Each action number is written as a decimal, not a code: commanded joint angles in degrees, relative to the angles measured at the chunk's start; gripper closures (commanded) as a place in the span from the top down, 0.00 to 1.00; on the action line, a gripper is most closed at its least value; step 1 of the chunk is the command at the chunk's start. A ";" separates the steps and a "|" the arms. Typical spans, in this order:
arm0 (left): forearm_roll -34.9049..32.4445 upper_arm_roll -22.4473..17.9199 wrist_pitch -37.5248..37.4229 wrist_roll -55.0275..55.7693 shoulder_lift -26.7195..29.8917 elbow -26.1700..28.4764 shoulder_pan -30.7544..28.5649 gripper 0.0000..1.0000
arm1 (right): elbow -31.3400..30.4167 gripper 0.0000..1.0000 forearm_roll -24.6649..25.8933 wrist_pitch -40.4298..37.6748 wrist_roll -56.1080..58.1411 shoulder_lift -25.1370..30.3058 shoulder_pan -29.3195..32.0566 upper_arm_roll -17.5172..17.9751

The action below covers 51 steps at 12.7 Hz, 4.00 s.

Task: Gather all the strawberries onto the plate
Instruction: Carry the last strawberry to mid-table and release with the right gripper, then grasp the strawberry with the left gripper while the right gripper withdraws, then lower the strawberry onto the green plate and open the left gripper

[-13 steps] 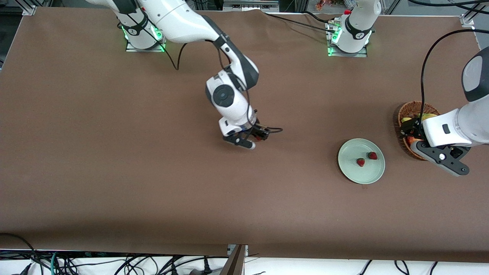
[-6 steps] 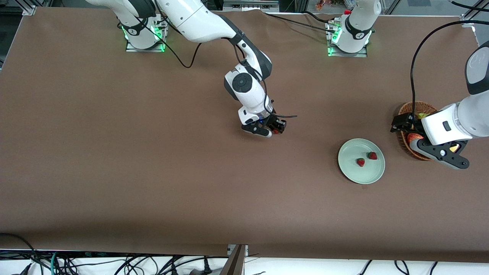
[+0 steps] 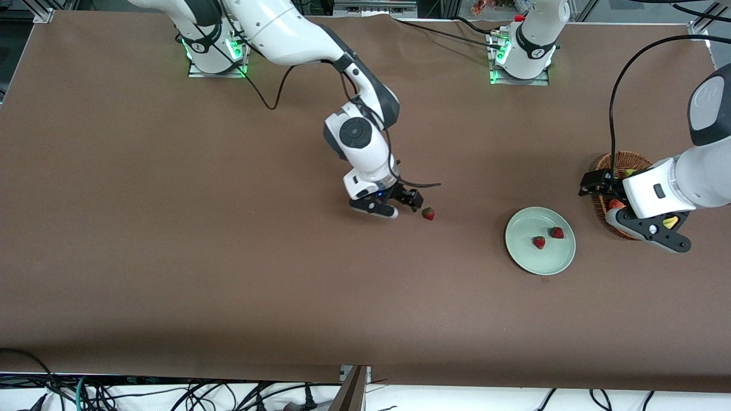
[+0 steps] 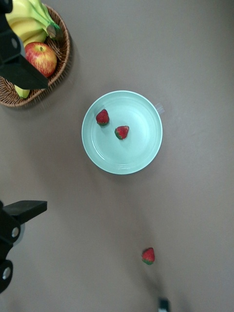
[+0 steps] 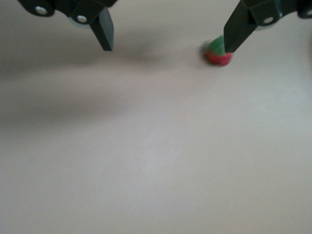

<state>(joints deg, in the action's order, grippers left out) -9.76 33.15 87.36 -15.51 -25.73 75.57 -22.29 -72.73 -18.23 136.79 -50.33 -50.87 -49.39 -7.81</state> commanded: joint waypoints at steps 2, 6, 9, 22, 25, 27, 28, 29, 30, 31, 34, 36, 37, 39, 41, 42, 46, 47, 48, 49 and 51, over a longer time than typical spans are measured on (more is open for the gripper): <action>1.33 0.07 6.21 0.66 -5.11 0.46 3.81 1.00 | -1.18 1.00 0.92 -19.59 19.07 7.96 6.92 -3.95; 0.28 -0.02 17.90 0.84 -12.67 3.26 12.60 1.00 | -1.18 1.00 0.92 -32.17 34.91 10.43 7.37 -14.22; -1.13 -0.46 30.98 2.58 -12.77 13.07 15.70 1.00 | -1.27 1.00 0.83 -38.25 49.43 11.14 8.60 -21.00; -14.80 -1.07 52.47 28.05 -12.77 31.22 21.05 1.00 | -13.49 1.00 16.83 -54.51 49.72 39.34 41.12 3.50; -20.28 -1.25 52.47 38.17 -14.00 31.13 24.21 1.00 | -16.72 1.00 16.83 -55.06 49.72 44.69 44.97 7.70; -22.75 -1.51 52.47 38.72 -14.00 31.13 23.97 0.69 | -17.71 1.00 20.23 -54.97 49.89 46.82 46.40 10.27; -22.76 -1.51 52.47 38.80 -14.09 31.22 24.13 0.41 | -17.45 1.00 21.30 -54.71 49.89 48.30 46.75 10.36; -22.76 -1.51 52.47 38.81 -14.35 31.13 24.05 0.24 | -17.53 1.00 21.40 -54.53 49.81 50.41 47.36 10.36; -22.84 -1.51 52.47 38.81 -14.35 31.13 24.05 0.18 | -17.53 1.00 21.40 -54.62 49.80 50.95 47.54 10.36; -22.85 -1.51 52.47 38.81 -14.52 31.13 24.05 0.13 | -17.71 1.00 21.49 -54.88 49.80 51.56 47.63 10.45; -22.85 -1.42 51.86 38.19 -13.83 31.13 23.35 0.00 | -17.71 1.00 21.49 -54.79 49.72 52.10 48.86 10.45; -22.85 -1.16 48.54 38.19 -11.29 30.69 21.42 0.00 | -17.45 1.00 21.40 -55.32 49.89 51.75 48.86 11.32; -22.50 -0.73 44.51 36.28 -9.71 30.08 20.02 0.00 | -17.10 1.00 21.49 -55.32 50.07 51.48 48.86 11.94; -21.35 -0.63 37.48 27.34 -7.68 27.45 17.99 0.00 | -16.31 1.00 21.40 -55.23 50.07 51.05 48.68 11.94; -18.56 -0.72 33.06 15.58 -7.67 24.38 14.66 0.00 | -15.08 1.00 21.40 -55.23 50.07 50.34 48.60 11.86; -17.15 -0.89 32.52 9.95 -7.67 23.67 12.64 0.00 | -14.90 1.00 21.40 -55.14 49.81 50.25 48.60 11.94; -16.08 -0.90 32.78 -7.39 -8.89 22.78 4.64 0.00 | -14.98 1.00 21.75 -55.06 49.89 50.25 48.77 11.68; -16.08 -0.90 33.13 -10.47 -9.34 22.78 3.15 0.00 | -14.98 1.00 21.75 -54.97 49.81 50.25 48.77 11.59; -16.08 -0.90 33.31 -12.85 -10.56 22.78 1.83 0.01 | -14.98 1.00 21.75 -55.06 49.89 50.25 48.86 11.59; -16.08 -0.90 34.44 -14.27 -11.53 22.78 0.51 0.01 | -14.98 1.00 21.66 -55.14 49.89 50.16 48.86 11.59; -15.81 -0.98 36.64 -17.08 -12.85 22.87 -0.12 0.05 | -14.98 1.00 21.58 -55.06 50.07 50.25 48.86 11.59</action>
<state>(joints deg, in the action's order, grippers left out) -26.75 31.50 122.87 -28.87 -36.83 99.41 -21.65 -88.76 2.75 81.99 -0.37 -0.32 -1.22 3.17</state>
